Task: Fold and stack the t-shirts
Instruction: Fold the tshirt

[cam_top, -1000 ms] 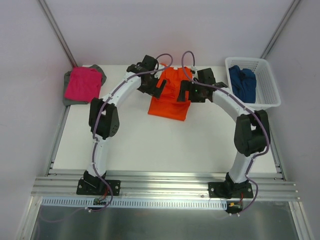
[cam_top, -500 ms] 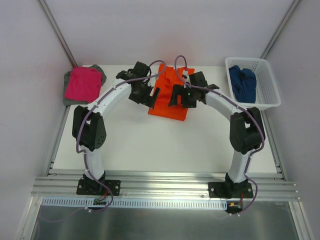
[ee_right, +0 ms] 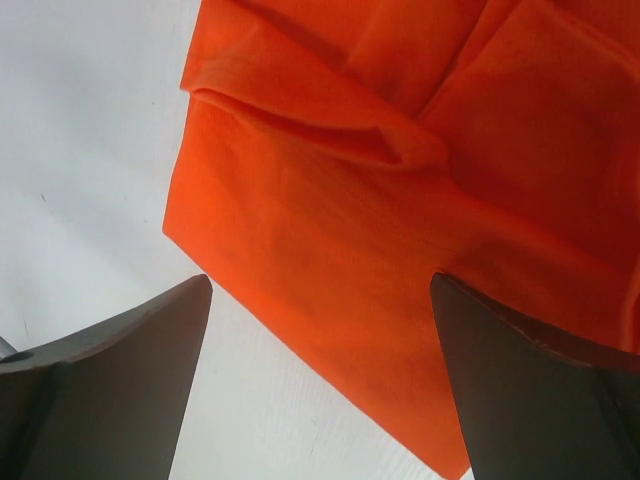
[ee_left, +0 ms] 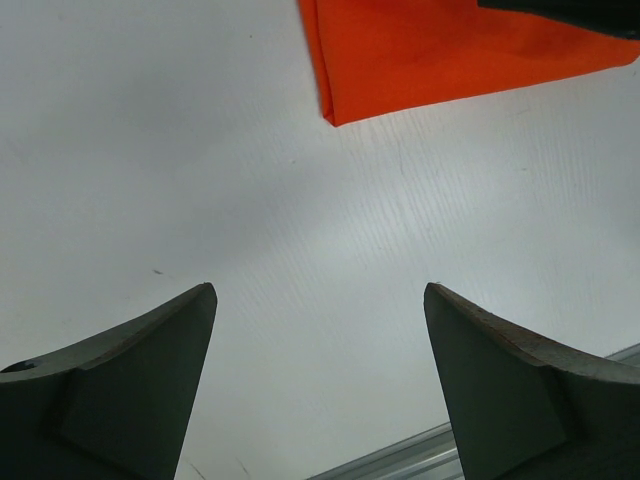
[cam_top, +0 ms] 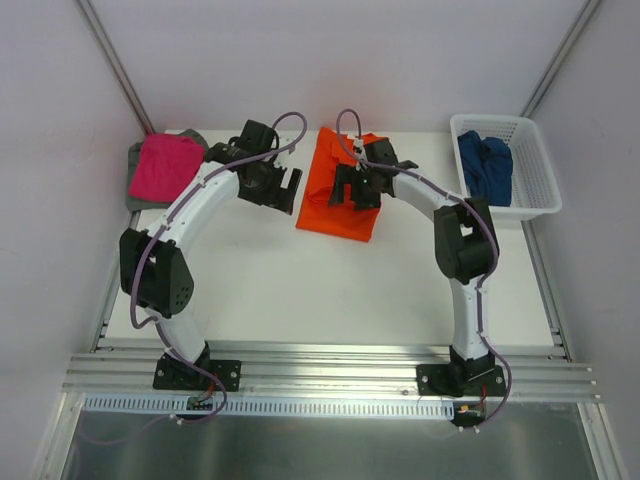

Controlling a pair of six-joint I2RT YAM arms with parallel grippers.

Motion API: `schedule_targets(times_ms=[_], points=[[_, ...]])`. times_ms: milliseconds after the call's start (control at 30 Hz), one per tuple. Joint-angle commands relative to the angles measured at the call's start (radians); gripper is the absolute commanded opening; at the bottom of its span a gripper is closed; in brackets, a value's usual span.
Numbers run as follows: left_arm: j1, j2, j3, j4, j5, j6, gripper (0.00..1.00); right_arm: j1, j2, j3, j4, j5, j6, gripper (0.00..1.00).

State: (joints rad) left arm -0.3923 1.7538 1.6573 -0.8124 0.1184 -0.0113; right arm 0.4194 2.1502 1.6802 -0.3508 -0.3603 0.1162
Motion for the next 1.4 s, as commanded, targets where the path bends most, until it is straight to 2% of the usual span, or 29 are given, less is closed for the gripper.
schedule_targets(times_ms=[0, 267, 500, 733, 967, 1167, 1367], points=[[0.006, -0.036, -0.034, -0.013, -0.022, -0.01, 0.86, -0.004, 0.031, 0.075, 0.026, 0.014, 0.008, 0.96], [0.009, -0.066, -0.079, -0.013, -0.051, 0.002, 0.87, -0.027, 0.132, 0.239, 0.039, 0.059, 0.017, 0.98], [0.009, -0.105, -0.123, -0.014, -0.062, 0.002, 0.87, -0.059, 0.136, 0.355, 0.052, 0.135, -0.004, 0.99], [0.009, -0.088, -0.084, -0.013, -0.072, 0.002, 0.87, -0.07, 0.06, 0.293, 0.035, 0.107, 0.016, 0.99], [0.009, -0.079, -0.065, -0.007, -0.071, 0.016, 0.87, -0.005, 0.03, 0.178, 0.026, 0.024, 0.037, 0.99], [0.027, -0.085, -0.06, -0.004, -0.072, 0.013, 0.88, 0.05, 0.078, 0.187, 0.019, -0.015, 0.06, 0.97], [0.101, -0.083, -0.025, -0.005, -0.069, 0.013, 0.88, 0.074, 0.135, 0.21, 0.009, -0.022, 0.069, 0.96]])
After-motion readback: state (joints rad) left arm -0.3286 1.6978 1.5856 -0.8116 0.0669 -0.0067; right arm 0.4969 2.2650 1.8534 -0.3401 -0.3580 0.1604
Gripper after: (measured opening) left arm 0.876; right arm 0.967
